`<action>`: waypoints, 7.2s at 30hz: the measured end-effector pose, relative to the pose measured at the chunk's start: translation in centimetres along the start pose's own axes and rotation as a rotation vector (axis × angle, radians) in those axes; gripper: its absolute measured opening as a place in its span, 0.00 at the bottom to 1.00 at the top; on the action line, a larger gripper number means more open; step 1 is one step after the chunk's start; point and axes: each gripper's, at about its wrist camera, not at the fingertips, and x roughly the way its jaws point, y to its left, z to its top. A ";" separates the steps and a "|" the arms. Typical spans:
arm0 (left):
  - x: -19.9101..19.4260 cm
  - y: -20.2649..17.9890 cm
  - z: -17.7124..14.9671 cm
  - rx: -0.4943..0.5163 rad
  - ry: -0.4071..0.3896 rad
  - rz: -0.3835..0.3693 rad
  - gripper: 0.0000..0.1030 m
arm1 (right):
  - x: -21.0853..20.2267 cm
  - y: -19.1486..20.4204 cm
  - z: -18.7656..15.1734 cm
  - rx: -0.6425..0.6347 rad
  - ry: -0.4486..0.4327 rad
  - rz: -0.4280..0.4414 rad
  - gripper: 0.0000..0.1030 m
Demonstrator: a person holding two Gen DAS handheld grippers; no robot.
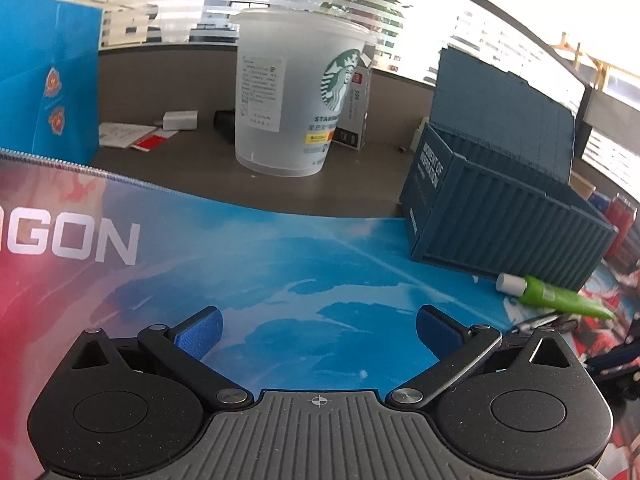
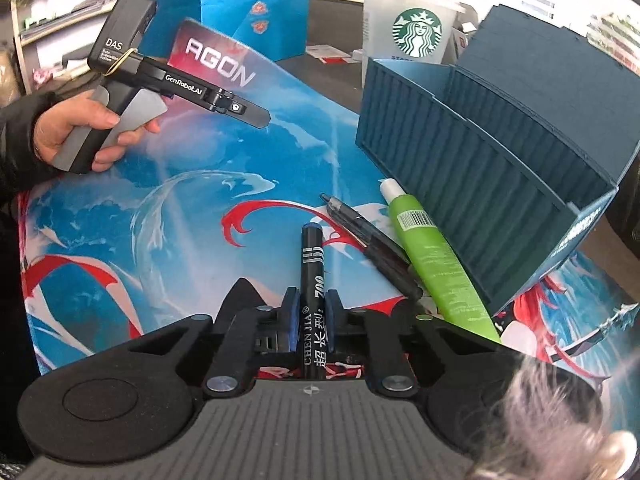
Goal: Organize rigid objects
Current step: 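Lift the black marker with the right gripper and lower it into the box, then open the right gripper to release the marker and withdraw, then move the right gripper to the small black screwdriver and grasp it, then carry the screwdriver with the right gripper over the teal box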
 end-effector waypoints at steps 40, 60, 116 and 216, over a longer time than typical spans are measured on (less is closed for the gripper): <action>0.0 -0.6 -0.3 0.032 0.008 0.017 1.00 | -5.7 -2.0 14.9 -0.298 -0.006 -0.217 0.12; 0.0 -0.7 -0.2 0.045 0.014 0.026 1.00 | 1.9 -8.5 16.4 -0.290 0.143 -0.182 0.12; 0.2 -0.9 -0.3 0.064 0.021 0.036 1.00 | -1.1 -2.7 8.3 -0.071 -0.112 0.033 0.39; 0.2 -0.8 -0.3 0.060 0.017 0.034 1.00 | -3.7 -0.1 11.6 -0.234 0.016 -0.183 0.09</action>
